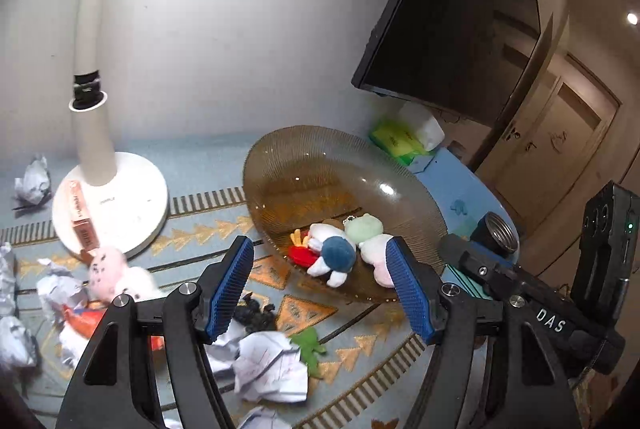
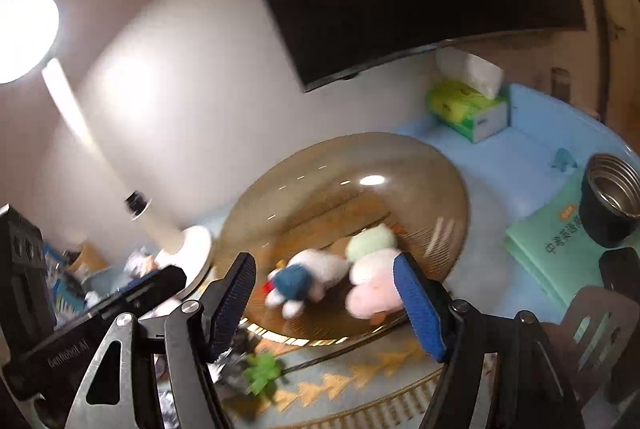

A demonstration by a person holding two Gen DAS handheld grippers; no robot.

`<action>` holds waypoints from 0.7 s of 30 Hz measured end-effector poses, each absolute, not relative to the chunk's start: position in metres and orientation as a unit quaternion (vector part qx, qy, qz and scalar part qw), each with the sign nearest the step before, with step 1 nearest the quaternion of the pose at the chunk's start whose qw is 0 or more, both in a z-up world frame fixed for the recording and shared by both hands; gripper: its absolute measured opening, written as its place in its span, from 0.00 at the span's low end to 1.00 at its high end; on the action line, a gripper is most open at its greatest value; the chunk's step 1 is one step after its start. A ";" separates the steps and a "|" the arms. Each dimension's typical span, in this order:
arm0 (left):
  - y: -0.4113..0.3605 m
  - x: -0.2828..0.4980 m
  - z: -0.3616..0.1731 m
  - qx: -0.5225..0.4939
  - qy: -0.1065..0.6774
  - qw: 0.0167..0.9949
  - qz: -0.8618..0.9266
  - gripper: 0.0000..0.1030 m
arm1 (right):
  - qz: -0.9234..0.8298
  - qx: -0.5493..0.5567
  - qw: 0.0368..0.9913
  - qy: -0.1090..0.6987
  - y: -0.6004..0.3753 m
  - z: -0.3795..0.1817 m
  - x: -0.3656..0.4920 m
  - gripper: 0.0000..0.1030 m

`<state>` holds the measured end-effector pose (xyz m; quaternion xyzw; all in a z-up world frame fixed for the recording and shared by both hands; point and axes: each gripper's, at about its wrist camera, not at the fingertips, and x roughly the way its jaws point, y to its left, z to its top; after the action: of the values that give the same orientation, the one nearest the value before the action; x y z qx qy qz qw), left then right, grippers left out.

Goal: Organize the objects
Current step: 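Lower both plushes into the bowl and open both tools, then withdraw both tools from the bowl back over the table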

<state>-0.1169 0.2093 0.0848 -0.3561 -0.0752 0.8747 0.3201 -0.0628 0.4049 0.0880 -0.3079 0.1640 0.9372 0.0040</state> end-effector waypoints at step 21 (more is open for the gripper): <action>0.000 -0.019 -0.016 -0.380 -0.128 0.097 0.911 0.65 | 0.940 -0.322 -0.108 0.038 0.250 0.013 -0.001 0.68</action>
<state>-0.0185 -0.0002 -0.0158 -0.3795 -0.1278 0.9111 0.0972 -0.0005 0.2500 0.0128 -0.3215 0.0375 0.9400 -0.1081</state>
